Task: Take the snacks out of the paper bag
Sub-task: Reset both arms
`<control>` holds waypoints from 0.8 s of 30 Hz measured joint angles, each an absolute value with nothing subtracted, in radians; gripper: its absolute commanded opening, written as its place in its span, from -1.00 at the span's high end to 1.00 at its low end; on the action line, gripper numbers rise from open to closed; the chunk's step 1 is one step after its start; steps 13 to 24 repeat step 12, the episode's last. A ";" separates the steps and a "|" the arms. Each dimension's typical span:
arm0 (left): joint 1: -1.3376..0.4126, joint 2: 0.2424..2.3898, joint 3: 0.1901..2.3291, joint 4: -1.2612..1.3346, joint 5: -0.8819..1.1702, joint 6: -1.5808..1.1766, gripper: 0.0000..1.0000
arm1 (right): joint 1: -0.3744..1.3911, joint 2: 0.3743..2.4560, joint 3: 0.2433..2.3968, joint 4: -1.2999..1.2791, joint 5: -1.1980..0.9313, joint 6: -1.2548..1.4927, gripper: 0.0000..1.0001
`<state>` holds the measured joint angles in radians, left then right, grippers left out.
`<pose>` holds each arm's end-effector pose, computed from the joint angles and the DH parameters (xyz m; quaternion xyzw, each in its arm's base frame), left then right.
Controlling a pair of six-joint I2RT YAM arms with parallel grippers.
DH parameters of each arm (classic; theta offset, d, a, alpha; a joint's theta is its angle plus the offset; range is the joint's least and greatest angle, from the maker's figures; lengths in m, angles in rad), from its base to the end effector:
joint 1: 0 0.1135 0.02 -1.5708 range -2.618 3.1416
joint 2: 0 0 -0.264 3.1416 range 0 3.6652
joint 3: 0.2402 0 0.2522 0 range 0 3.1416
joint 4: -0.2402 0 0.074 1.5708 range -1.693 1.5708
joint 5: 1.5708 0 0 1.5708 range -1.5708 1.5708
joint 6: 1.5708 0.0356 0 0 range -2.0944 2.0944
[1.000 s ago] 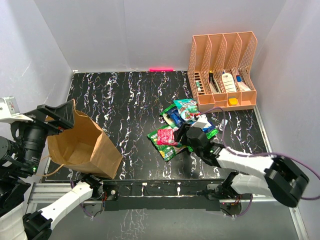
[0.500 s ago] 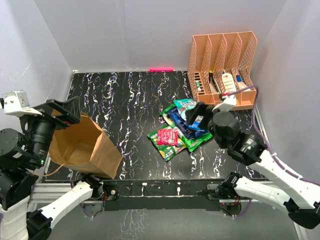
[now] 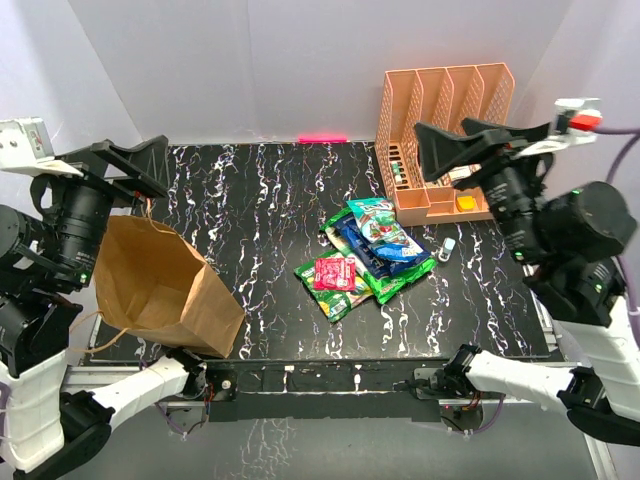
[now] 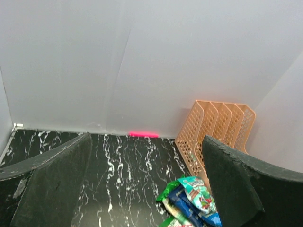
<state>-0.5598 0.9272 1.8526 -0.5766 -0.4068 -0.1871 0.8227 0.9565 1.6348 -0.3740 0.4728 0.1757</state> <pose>0.0594 -0.0206 0.5929 -0.0585 0.5828 -0.1848 0.7892 0.0947 0.0782 0.5613 -0.0039 0.6055 0.2535 0.7544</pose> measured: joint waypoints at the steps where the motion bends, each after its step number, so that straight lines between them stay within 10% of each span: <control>1: -0.560 0.928 1.857 -0.568 -0.406 -0.179 -0.97 | 0.823 0.949 1.640 -0.352 0.459 0.164 -0.96; 24: -0.560 0.905 1.859 -0.514 -0.439 -0.120 -0.97 | 0.823 0.907 1.636 -0.237 0.463 0.139 -0.96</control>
